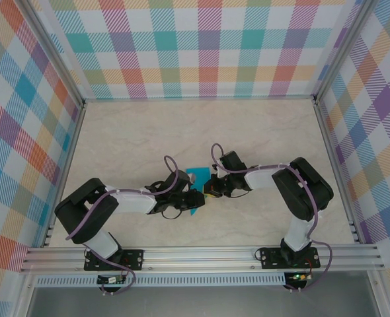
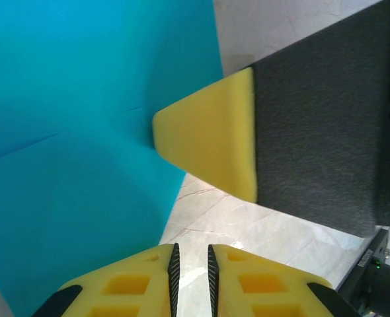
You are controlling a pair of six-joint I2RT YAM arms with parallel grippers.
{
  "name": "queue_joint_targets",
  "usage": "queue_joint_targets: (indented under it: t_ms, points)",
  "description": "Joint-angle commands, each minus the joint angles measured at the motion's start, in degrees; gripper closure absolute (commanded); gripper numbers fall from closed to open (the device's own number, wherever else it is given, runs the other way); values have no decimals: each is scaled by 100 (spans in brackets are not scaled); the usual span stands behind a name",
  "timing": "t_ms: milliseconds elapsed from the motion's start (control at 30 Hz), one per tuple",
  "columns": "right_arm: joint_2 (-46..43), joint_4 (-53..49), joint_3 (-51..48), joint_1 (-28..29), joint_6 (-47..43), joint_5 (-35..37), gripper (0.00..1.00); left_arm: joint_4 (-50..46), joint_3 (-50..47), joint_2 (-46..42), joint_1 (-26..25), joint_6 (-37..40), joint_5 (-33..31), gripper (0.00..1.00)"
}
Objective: Fold a paper plane with a square sheet of paper (pick it up from the middle)
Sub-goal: Third fold the triangle at the center of the table.
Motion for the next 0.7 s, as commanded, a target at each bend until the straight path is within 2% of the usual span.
queue_joint_targets:
  t_ms: [0,133,300,433,667]
  points:
    - [127,-463,-131,9,-46,436,100,124,-36,-15,-49,-1,136,79]
    - [151,-488,-121,4,-61,461,100,-178,-57,-30,-57,22,-119,79]
    - [189,-527,-123,6,-72,483,100,-213,-166,110,-49,11,92,79]
    - [206,-599,-108,4,-85,515,100,-682,-222,99,-55,29,34,79]
    - [187,-657,-113,4,-98,554,100,-985,-561,-297,-55,-72,-165,79]
